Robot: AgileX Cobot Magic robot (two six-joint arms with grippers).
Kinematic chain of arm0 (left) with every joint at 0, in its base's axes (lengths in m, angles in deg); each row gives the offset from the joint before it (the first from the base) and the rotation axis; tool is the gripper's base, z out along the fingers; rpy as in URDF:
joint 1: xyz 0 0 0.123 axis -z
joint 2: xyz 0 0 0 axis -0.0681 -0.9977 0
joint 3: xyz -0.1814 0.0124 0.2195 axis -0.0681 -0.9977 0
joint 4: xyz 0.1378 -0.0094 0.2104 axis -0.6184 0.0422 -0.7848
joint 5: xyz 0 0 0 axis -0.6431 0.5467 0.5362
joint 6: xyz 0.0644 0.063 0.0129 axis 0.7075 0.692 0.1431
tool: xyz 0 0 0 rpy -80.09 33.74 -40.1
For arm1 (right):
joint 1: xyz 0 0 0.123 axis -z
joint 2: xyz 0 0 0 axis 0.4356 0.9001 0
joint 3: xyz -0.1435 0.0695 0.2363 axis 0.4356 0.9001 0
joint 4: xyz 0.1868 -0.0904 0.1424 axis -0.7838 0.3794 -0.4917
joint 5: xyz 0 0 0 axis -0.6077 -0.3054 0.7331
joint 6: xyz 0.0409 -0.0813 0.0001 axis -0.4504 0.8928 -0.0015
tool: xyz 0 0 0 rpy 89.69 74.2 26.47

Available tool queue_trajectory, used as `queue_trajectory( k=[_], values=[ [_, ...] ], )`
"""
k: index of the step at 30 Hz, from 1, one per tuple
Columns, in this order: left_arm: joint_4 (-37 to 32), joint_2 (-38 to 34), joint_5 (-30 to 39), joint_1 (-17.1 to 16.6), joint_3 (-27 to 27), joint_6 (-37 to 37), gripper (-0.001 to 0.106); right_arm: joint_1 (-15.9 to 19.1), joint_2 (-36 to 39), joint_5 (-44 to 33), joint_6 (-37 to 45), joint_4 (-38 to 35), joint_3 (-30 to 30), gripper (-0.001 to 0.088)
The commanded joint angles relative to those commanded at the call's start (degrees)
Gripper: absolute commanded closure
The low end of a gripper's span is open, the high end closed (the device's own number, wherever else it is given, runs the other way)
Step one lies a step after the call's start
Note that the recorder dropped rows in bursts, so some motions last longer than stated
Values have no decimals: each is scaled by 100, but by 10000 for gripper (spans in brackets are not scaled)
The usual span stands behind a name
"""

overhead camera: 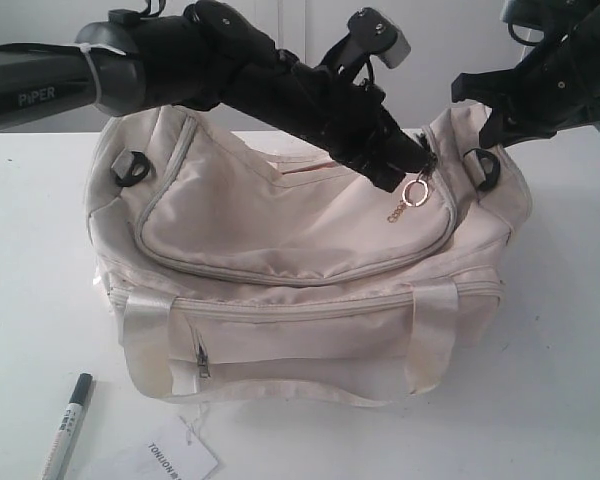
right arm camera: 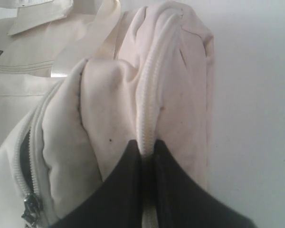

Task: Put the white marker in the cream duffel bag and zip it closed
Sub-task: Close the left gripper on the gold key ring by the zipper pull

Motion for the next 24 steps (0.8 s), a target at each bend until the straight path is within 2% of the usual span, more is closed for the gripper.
queue_trajectory(
  k=[2,4,9,15,19,24],
  values=[
    [12,0,87,0,0,-27,628,0,0,14,0,0,0,868],
    [-50,-37,222,0,0,-27,500,0,0,14,0,0,0,868],
    [58,-290,514,0,0,-27,462,0,0,14,0,0,0,868],
    [77,-399,-23,0,0,-27,460,0,0,25,0,0,0,868],
    [102,-410,-91,0,0,-27,305,0,0,25,0,0,0,868],
    [102,-414,21,35,0,-27,296,0,0,25,0,0,0,868]
  ],
)
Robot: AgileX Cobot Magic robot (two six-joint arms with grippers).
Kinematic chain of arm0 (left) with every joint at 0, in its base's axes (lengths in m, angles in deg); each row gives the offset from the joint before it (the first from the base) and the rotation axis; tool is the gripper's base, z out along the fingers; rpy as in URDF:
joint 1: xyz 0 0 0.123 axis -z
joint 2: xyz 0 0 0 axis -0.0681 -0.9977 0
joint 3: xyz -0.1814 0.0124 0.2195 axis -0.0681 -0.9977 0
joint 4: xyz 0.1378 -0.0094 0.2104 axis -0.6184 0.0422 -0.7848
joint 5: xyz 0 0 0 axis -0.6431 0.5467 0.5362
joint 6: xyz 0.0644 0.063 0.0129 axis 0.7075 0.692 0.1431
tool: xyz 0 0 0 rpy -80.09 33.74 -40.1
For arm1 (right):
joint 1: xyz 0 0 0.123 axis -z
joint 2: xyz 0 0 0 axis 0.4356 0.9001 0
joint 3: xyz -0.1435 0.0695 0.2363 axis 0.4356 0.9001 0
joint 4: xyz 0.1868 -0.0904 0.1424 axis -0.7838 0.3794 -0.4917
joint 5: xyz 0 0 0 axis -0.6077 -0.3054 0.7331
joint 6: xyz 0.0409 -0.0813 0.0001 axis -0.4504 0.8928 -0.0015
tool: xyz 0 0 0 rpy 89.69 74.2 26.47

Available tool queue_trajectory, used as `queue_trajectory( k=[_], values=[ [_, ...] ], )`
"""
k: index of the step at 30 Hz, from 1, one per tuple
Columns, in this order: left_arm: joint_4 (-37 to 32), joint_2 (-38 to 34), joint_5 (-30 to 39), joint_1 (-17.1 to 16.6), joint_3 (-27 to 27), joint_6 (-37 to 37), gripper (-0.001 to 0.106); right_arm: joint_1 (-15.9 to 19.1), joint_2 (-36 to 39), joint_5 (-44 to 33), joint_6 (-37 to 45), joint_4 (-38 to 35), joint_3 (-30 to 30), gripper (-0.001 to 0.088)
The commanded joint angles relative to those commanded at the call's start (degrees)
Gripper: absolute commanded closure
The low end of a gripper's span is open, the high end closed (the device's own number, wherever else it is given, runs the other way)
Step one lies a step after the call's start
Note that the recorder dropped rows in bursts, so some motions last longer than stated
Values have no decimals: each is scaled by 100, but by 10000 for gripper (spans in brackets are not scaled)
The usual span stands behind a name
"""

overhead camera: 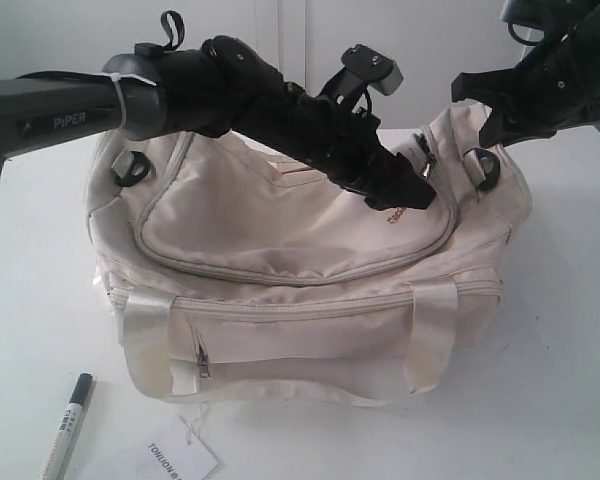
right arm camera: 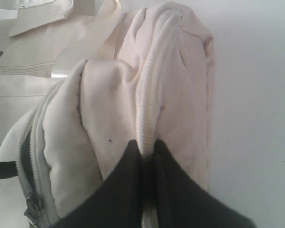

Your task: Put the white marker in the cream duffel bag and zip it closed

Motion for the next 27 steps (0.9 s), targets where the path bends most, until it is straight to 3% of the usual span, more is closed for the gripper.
queue_trajectory(
  k=[13,27],
  values=[
    [-221,-282,-358,144,0,0,347,0,0,0,0,0,0,868],
    [-229,-235,-389,144,0,0,1008,0,0,0,0,0,0,868]
  ],
)
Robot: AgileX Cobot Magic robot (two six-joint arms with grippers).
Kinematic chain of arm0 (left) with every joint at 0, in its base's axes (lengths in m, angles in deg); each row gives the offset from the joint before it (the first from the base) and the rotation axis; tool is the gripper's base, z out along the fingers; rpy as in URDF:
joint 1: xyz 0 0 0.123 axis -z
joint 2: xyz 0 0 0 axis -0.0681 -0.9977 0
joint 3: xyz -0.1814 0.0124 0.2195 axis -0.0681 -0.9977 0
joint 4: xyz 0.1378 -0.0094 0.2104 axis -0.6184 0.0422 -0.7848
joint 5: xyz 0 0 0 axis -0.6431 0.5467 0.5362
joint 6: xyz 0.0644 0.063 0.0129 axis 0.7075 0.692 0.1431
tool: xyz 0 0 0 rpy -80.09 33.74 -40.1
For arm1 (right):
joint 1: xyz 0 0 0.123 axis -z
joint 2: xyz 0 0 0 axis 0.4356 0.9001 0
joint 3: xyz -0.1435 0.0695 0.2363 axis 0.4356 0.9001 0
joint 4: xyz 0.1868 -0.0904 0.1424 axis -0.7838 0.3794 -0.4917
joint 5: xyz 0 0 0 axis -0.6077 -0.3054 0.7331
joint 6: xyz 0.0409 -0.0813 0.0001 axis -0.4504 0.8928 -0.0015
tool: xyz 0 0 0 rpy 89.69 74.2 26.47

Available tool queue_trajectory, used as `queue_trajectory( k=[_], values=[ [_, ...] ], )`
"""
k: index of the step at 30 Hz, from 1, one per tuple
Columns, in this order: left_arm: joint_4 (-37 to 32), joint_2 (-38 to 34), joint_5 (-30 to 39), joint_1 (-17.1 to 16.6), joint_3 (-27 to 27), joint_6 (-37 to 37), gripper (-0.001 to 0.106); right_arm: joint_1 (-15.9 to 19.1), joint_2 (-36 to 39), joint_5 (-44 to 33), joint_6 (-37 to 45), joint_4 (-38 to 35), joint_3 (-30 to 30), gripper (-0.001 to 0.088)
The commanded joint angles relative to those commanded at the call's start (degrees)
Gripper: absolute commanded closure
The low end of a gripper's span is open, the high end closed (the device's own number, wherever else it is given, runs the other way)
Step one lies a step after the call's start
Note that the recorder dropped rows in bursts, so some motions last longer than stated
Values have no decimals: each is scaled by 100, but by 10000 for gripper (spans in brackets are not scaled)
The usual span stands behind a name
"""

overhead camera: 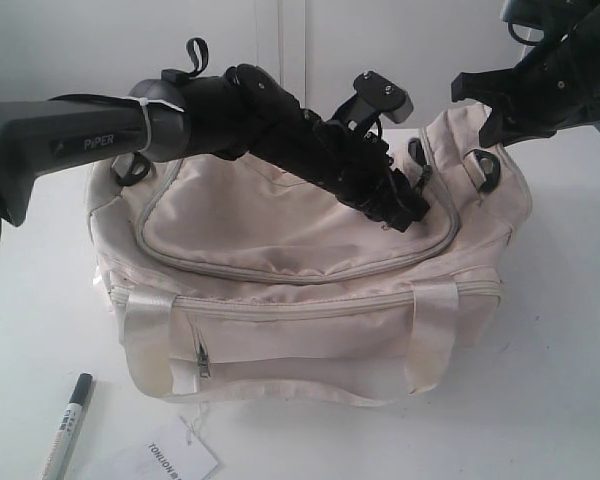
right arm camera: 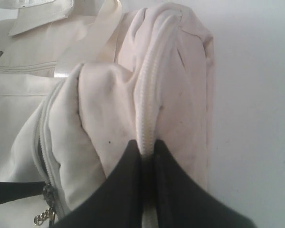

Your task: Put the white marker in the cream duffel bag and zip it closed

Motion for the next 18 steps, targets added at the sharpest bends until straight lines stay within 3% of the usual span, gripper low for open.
queue_trajectory(
  k=[1,13,18],
  values=[
    [0,22,55,0,0,0,1053,0,0,0,0,0,0,868],
    [118,327,427,0,0,-502,1053,0,0,0,0,0,0,868],
    [593,497,604,0,0,-621,1053,0,0,0,0,0,0,868]
  ],
)
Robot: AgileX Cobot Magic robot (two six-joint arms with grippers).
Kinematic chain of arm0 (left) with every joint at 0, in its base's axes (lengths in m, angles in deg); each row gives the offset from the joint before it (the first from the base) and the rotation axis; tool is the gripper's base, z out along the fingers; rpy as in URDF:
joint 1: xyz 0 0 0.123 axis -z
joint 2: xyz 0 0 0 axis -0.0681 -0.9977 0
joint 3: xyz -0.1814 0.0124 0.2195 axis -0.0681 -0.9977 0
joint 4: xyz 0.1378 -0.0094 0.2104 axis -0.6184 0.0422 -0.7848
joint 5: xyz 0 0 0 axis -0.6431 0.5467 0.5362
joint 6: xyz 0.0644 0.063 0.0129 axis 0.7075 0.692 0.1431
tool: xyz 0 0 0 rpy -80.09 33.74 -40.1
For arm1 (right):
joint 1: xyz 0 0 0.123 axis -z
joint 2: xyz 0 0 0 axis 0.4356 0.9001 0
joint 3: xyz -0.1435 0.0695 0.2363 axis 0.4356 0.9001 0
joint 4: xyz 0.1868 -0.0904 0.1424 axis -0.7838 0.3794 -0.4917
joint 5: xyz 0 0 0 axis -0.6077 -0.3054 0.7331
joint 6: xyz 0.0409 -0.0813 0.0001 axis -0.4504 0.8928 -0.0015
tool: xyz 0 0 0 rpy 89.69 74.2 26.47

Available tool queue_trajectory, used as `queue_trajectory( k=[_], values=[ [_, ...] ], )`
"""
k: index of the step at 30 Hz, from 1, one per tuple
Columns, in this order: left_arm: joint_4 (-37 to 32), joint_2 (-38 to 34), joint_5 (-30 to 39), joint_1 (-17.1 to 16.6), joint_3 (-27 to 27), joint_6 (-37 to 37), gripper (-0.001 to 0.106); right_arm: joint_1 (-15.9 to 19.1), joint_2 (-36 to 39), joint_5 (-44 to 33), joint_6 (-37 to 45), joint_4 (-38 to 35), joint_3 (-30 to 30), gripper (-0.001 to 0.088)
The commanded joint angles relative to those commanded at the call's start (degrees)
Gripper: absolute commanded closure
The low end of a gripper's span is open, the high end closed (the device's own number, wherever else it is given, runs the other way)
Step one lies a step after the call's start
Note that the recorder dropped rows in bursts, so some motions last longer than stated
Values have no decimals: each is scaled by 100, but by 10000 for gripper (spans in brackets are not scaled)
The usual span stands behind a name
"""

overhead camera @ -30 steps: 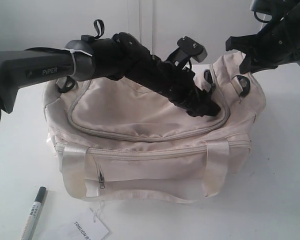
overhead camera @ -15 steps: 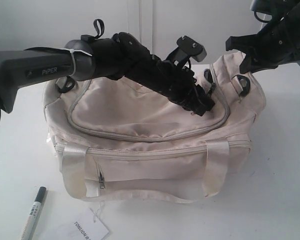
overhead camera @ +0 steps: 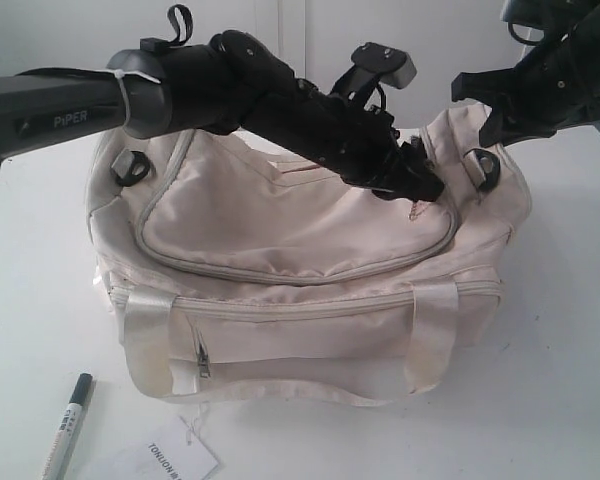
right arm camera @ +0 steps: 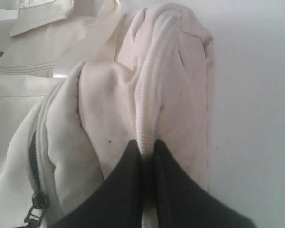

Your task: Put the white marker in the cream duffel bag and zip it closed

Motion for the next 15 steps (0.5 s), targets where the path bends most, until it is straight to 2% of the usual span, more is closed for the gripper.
queue_trajectory(
  k=[2,4,6,15],
  values=[
    [255,14,90,0,0,-63,1053,0,0,0,0,0,0,868],
    [282,14,171,0,0,-499,1053,0,0,0,0,0,0,868],
    [282,14,282,0,0,-601,1053,0,0,0,0,0,0,868],
    [282,14,1012,0,0,-619,1053,0,0,0,0,0,0,868]
  ],
)
